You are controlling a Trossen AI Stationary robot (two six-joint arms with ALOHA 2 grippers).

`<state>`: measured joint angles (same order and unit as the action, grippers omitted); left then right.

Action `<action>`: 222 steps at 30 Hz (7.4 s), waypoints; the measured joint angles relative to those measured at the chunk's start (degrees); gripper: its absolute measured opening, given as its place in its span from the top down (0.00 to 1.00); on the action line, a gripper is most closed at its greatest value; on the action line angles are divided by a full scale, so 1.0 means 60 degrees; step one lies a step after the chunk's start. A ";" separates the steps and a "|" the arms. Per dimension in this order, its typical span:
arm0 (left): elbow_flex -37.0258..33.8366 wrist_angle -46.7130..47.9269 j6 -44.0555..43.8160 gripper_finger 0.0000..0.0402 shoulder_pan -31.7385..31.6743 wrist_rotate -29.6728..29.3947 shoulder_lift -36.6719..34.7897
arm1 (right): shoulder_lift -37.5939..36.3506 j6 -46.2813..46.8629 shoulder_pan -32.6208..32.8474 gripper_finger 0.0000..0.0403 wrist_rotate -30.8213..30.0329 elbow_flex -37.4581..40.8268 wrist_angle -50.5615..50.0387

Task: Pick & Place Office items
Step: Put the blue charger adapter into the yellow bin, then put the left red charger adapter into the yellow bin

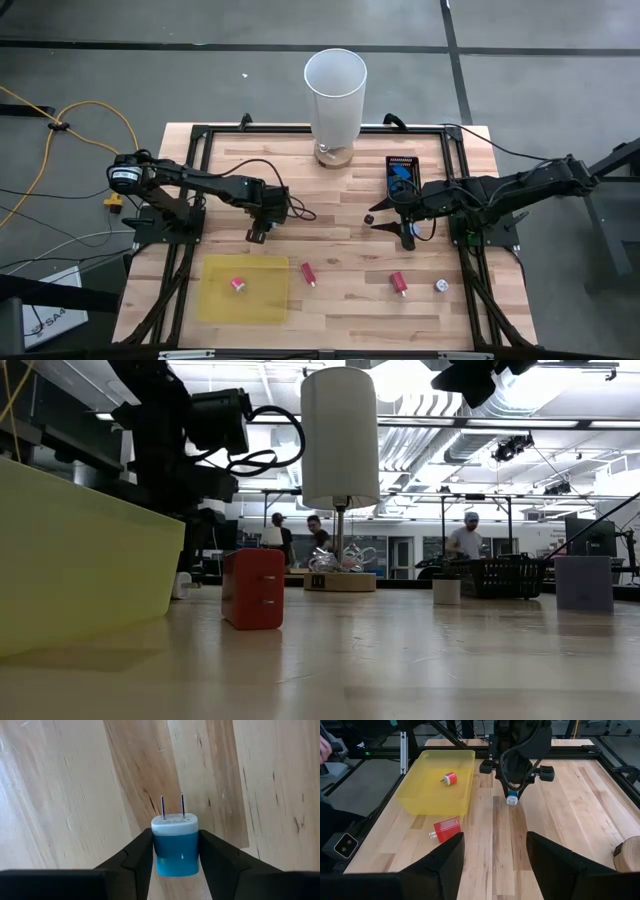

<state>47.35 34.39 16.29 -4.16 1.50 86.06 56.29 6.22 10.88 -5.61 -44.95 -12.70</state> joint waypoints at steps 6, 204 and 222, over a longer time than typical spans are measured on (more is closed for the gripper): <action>0.0000 0.0000 0.0000 0.66 0.0000 0.0000 0.0000 | 0.0000 0.0000 -0.0002 0.50 0.0001 0.0000 -0.0001; 0.0044 -0.5763 0.0217 0.50 0.2589 -0.0481 -0.1843 | -0.0001 0.0000 0.0001 0.50 0.0003 0.0000 -0.0002; 0.0044 -0.6897 -0.0022 0.50 0.1456 -0.0587 -0.1794 | 0.0000 0.0000 -0.0002 0.50 0.0000 0.0000 -0.0002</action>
<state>47.62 -6.99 16.16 4.57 -2.03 75.30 56.29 6.22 10.87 -5.61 -44.95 -12.71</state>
